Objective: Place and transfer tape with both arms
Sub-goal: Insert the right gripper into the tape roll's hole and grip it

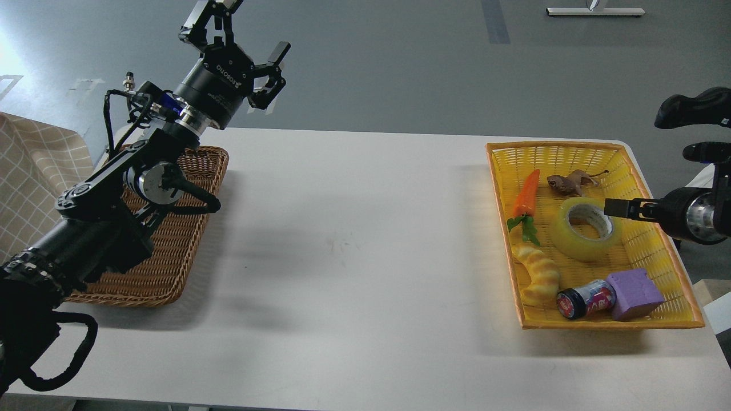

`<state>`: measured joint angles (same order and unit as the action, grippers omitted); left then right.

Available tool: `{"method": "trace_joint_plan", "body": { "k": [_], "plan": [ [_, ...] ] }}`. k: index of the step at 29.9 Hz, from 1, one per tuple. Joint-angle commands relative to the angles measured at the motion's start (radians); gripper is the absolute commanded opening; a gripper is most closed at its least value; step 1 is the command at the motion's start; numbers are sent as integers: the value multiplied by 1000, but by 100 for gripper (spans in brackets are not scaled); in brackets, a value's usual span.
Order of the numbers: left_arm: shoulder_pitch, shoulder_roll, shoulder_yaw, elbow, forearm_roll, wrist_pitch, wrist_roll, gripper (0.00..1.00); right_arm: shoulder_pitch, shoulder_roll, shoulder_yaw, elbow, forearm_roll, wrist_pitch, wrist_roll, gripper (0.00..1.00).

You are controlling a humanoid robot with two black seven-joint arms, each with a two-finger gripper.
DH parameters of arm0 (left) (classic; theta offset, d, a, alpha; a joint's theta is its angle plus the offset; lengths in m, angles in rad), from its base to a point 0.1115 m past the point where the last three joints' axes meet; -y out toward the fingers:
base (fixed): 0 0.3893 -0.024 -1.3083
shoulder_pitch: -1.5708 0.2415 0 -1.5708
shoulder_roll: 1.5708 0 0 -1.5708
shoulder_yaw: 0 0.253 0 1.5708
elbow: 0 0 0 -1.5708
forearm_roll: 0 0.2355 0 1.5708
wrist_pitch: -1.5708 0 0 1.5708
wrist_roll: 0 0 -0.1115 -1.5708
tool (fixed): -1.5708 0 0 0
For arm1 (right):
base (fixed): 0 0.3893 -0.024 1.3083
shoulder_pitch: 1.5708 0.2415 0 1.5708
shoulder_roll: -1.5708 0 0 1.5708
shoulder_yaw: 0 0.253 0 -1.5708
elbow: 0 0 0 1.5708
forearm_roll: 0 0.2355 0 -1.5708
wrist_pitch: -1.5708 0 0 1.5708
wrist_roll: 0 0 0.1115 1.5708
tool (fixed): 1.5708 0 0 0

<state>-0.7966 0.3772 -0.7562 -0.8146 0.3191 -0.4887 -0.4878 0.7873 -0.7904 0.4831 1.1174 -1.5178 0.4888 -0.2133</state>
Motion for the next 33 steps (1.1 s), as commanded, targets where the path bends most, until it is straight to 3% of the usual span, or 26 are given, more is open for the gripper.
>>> {"method": "trace_joint_plan", "body": {
  "k": [1, 9, 13, 17, 20, 29, 31, 32, 33],
  "plan": [
    [0, 2, 0, 0, 0, 0, 0, 98, 0, 28, 0, -31, -1, 0, 0, 93],
    [0, 3, 0, 0, 0, 0, 0, 98, -2, 74, -6, -79, -2, 0, 0, 82],
    [0, 3, 0, 0, 0, 0, 0, 98, 4, 94, -32, -97, -2, 0, 0, 71],
    [0, 5, 0, 0, 0, 0, -1, 98, 6, 103, -38, -99, -2, 0, 2, 70],
    [0, 5, 0, 0, 0, 0, -1, 98, 7, 108, -38, -105, -2, 0, 0, 62],
    [0, 5, 0, 0, 0, 0, -1, 98, 10, 158, -41, -177, -1, 0, 0, 52],
    [0, 5, 0, 0, 0, 0, -1, 98, 10, 169, -41, -189, -1, 0, -1, 37],
    [0, 5, 0, 0, 0, 0, -1, 98, 10, 169, -41, -189, -1, 0, -2, 37],
    [0, 5, 0, 0, 0, 0, -1, 98, 13, 178, -44, -202, 1, 0, -2, 25]
  ]
}}
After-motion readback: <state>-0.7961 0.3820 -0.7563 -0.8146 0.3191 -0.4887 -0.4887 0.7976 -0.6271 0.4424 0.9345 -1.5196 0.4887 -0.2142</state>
